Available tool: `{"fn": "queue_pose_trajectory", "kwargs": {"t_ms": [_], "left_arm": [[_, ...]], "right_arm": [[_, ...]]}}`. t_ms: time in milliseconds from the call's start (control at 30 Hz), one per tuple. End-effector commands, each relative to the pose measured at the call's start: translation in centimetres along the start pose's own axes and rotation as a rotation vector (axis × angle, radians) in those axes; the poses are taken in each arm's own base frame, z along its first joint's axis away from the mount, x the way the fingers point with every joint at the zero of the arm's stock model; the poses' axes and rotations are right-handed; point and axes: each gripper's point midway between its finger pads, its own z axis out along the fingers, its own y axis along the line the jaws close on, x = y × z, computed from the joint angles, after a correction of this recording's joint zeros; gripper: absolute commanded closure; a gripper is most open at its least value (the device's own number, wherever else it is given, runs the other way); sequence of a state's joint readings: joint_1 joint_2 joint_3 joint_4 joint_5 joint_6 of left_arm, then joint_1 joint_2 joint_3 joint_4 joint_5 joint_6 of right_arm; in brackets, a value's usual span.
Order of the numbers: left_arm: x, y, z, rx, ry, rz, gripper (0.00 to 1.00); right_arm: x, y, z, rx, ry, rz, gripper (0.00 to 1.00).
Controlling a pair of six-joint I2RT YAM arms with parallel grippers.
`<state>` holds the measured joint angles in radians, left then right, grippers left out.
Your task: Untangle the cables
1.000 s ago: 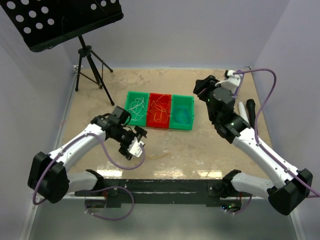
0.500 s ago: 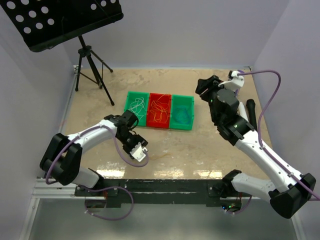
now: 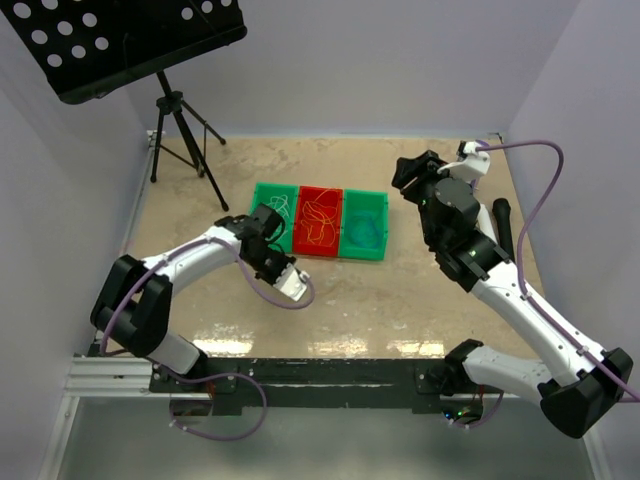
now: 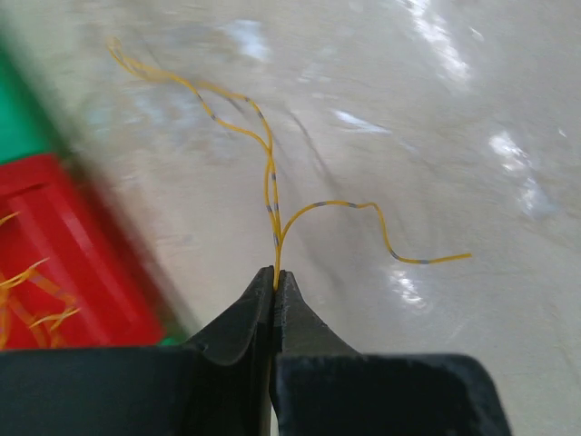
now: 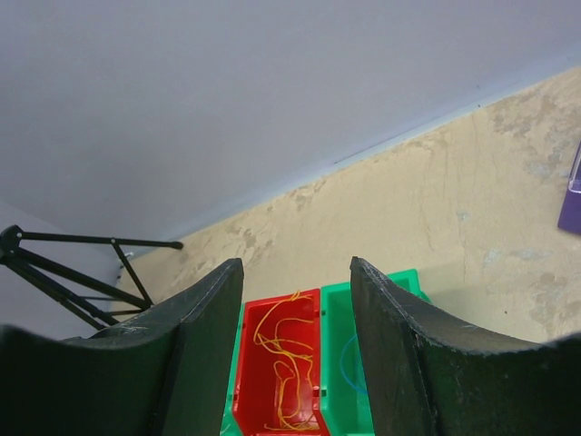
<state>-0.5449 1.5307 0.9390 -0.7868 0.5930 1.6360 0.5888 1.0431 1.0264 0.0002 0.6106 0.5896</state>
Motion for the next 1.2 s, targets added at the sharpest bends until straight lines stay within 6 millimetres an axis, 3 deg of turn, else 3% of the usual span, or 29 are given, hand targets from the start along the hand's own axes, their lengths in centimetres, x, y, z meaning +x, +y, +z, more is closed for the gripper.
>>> {"fn": "queue_pose_trajectory", "kwargs": {"t_ms": [0,167,267,367,700,967,1167], "left_arm": [[-5.1,8.1,-5.5,-0.281,-0.155,-0.161,1.00],[-9.8,12.3,-10.1,-0.509,-0.381,-0.256,1.00],[-10.4,14.5,-11.8,-0.636,-0.442,-0.307,1.00],[-9.5,16.2,-12.5,-0.696,-0.434,-0.368,1.00],[-3.3,14.4,-10.0,-0.672,-0.257,-0.681,1.00],[-1.4,12.7,-7.8,-0.517,-0.156,-0.839,1.00],[-0.2,15.0,-7.2,-0.467,-0.123,-1.007,1.00]], "right_arm": [[-2.4,0.8,-0.4,-0.015,-0.054,0.016,0.45],[-2.8,0.5,-0.6,-0.007,-0.069,0.024,0.45],[-3.1,0.4,-0.9,-0.007,-0.074,0.029,0.45],[-3.4,0.1,-1.1,0.003,-0.083,0.023,0.45],[-4.0,0.2,-1.1,0.003,-0.097,0.017,0.45],[-4.0,0.4,-1.2,-0.006,-0.097,0.025,0.45],[-4.5,0.5,-1.3,-0.005,-0.107,0.025,0.45]]}}
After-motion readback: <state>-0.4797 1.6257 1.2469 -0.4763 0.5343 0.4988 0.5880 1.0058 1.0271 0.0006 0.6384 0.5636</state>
